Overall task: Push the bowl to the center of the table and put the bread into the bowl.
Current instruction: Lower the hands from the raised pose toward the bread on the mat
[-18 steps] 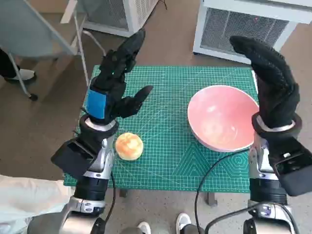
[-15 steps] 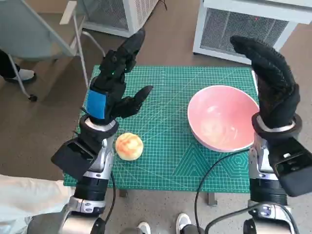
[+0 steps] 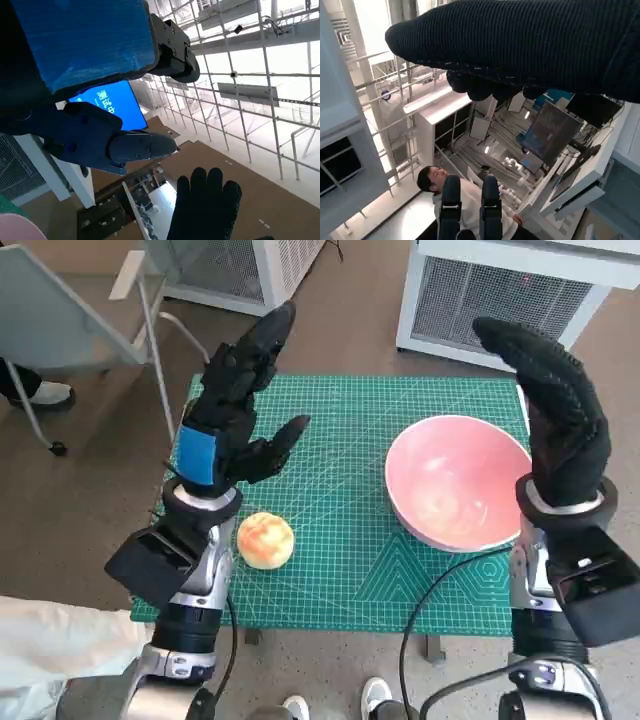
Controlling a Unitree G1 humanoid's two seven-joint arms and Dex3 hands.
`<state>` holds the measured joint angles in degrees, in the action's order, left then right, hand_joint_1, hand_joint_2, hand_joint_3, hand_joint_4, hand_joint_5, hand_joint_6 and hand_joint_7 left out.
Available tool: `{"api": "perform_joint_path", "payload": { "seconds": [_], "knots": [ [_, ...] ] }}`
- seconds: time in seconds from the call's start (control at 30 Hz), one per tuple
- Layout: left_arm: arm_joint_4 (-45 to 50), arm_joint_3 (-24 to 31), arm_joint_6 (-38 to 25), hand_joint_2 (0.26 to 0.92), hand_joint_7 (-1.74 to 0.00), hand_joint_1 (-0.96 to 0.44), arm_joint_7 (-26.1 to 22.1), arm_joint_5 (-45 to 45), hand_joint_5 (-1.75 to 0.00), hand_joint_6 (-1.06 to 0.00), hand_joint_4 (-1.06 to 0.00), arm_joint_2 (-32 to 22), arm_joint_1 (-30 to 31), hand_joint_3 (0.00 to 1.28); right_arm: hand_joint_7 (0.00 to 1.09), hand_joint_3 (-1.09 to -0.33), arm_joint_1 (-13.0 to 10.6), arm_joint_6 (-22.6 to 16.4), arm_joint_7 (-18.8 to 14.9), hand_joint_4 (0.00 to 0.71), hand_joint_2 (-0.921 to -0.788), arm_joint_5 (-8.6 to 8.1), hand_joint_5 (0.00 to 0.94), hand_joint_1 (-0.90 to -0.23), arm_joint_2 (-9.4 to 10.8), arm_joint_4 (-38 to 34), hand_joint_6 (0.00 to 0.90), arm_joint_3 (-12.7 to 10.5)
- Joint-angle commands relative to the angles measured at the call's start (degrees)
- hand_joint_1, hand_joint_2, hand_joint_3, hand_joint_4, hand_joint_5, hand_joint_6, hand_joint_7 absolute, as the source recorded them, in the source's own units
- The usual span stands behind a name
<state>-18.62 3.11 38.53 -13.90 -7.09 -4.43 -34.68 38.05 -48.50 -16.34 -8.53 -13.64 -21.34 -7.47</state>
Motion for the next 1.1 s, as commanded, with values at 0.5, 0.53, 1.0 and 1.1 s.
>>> {"api": "perform_joint_path", "payload": {
  "seconds": [0.5, 0.53, 1.0, 1.1],
  "knots": [
    [1.5, 0.0, 0.7, 0.921, -0.37, -0.45, 0.3, 0.2, -0.02, -0.29, -0.39, 0.1, 1.5, 0.37, 0.31, -0.785, -2.8, -3.8, -1.5, 0.228, -0.921, -4.43, 0.002, -0.581, -6.4, -8.0, 0.15, -6.5],
    [1.5, 0.1, 0.7, 0.921, -0.37, -0.45, 0.3, 0.2, -0.02, -0.29, -0.39, 0.0, 1.6, 0.37, 0.31, -0.785, -3.0, -4.5, -0.5, 0.229, -0.921, -4.13, 0.003, -0.579, -6.9, -9.7, 0.15, -7.8],
    [1.2, 0.4, 0.5, 0.921, -0.39, -0.46, 0.6, 0.3, -0.01, -0.29, -0.39, -0.5, 2.2, 0.37, 0.27, -0.784, -3.0, -4.8, 10.2, 0.255, -0.921, -1.18, 0.003, -0.552, -11.9, -34.2, 0.183, -16.1],
    [1.4, 0.4, 0.4, 0.921, -0.39, -0.46, 0.7, 0.5, -0.01, -0.29, -0.38, -0.6, 2.2, 0.37, 0.25, -0.797, -2.8, -4.4, 11.1, 0.25, -0.921, -0.85, 0.001, -0.535, -12.1, -38.7, 0.188, -15.9]
  ]
}}
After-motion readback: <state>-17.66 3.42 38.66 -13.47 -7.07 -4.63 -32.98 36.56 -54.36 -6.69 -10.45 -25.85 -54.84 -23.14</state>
